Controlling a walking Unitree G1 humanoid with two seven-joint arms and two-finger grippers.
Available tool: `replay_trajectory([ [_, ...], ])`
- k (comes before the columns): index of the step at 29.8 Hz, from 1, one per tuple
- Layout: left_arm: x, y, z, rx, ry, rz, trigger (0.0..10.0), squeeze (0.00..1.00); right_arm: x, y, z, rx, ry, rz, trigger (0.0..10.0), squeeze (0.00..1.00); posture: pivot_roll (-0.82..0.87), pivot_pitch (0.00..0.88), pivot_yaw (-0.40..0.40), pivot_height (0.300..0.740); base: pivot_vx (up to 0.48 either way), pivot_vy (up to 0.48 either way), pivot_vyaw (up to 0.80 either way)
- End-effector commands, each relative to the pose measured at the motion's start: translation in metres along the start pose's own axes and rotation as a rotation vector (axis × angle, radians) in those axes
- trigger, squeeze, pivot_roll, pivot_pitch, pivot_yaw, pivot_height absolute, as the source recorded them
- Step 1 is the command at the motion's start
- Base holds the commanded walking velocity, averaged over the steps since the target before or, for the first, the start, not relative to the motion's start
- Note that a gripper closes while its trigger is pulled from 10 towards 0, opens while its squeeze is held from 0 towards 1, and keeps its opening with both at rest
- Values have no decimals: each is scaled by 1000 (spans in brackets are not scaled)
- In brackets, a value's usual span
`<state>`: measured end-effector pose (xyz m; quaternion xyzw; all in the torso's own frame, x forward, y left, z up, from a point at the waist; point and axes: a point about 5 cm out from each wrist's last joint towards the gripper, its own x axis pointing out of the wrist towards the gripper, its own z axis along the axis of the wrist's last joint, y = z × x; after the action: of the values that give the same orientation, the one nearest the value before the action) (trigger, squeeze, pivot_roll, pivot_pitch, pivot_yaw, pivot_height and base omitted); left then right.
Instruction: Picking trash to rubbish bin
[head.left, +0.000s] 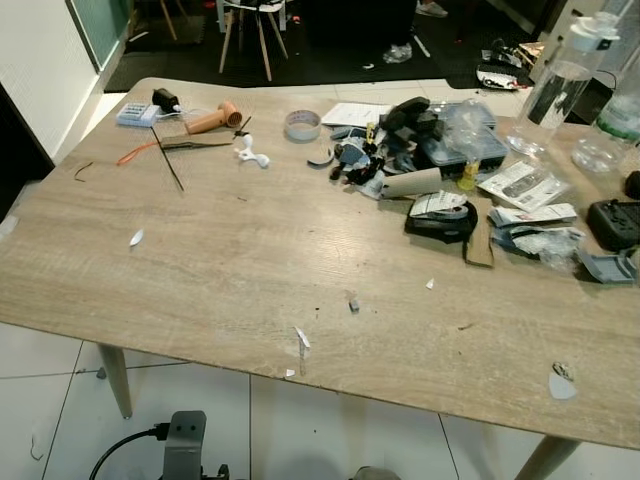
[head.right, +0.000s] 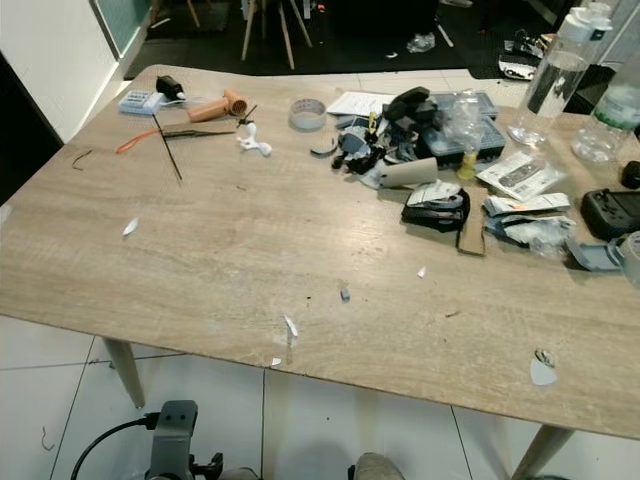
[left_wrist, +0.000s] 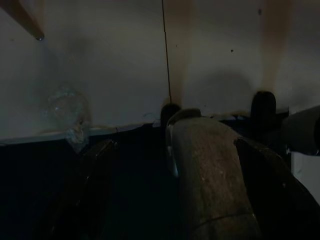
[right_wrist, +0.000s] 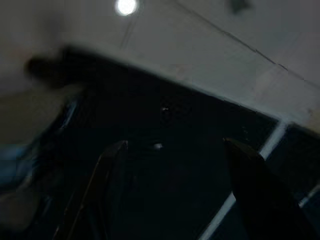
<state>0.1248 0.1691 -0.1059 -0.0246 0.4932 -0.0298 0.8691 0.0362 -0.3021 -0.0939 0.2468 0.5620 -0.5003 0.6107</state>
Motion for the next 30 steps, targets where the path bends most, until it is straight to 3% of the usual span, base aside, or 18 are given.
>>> replay_trajectory([
  [1,-3,-4,-16,9,67,-25,10000,0,0,-33,23,131,-83,-135,10000,0,-88,68,8,740,0,0,0],
  [3,-3,-4,-16,18,67,-29,10000,0,-4,-56,47,123,-181,-229,10000,0,-109,70,15,740,0,0,0],
  [4,-3,-4,-16,18,67,-29,10000,0,-4,-56,47,123,-181,-229,10000,0,-109,70,15,740,0,0,0],
  [5,-3,-3,-15,37,70,-33,10000,0,-17,-79,86,78,-333,-340,10000,0,-122,71,23,740,0,0,0],
  [6,-3,-3,-15,37,70,-33,10000,0,-17,-79,86,78,-333,-340,10000,0,-122,71,23,740,0,0,0],
  [9,-2,-2,-13,59,71,-40,10000,0,-53,-98,155,101,-584,-427,10000,0,-130,71,27,740,0,0,0],
  [12,-2,-2,-13,63,71,-42,10000,0,-63,-101,171,132,-641,-426,10000,0,-130,71,27,740,0,0,0],
  [15,-2,-2,-11,63,66,-43,10000,0,-109,-94,228,184,-877,-357,10000,0,-140,72,25,740,0,0,0],
  [16,-2,-2,-11,63,66,-43,10000,0,-109,-94,228,184,-877,-357,10000,0,-140,72,25,740,0,0,0],
  [17,-1,-3,-9,60,62,-45,10000,0,-139,-81,256,211,-1014,-307,10000,0,-140,72,25,740,0,0,0],
  [18,-1,-3,-9,60,62,-45,10000,0,-139,-81,256,211,-1014,-307,10000,0,-140,72,25,740,0,0,0],
  [20,-1,-5,-9,54,58,-48,10000,0,-205,-40,299,231,-1289,-104,10000,0,-132,78,23,740,0,0,0],
  [22,-1,-7,-10,53,61,-50,10000,0,-262,12,316,146,-1506,156,10000,0,-133,79,24,740,0,0,0],
  [23,-1,-7,-11,53,62,-51,10000,0,-276,26,317,114,-1553,222,10000,0,-130,81,25,740,0,0,0],
  [26,-2,-7,-15,52,68,-52,10000,0,-308,84,308,60,-1580,593,10000,94,-123,89,28,740,0,0,0],
  [27,-3,-7,-16,51,70,-52,10000,0,-317,105,301,23,-1574,723,10000,710,-111,100,29,740,0,0,0],
  [28,-3,-6,-17,48,71,-50,10000,0,-325,125,292,-27,-1566,818,10000,965,-104,108,31,740,0,0,0],
  [30,-4,-4,-20,46,75,-47,10000,0,-337,158,274,-120,-1538,960,10000,1000,-97,117,32,740,0,0,0],
])
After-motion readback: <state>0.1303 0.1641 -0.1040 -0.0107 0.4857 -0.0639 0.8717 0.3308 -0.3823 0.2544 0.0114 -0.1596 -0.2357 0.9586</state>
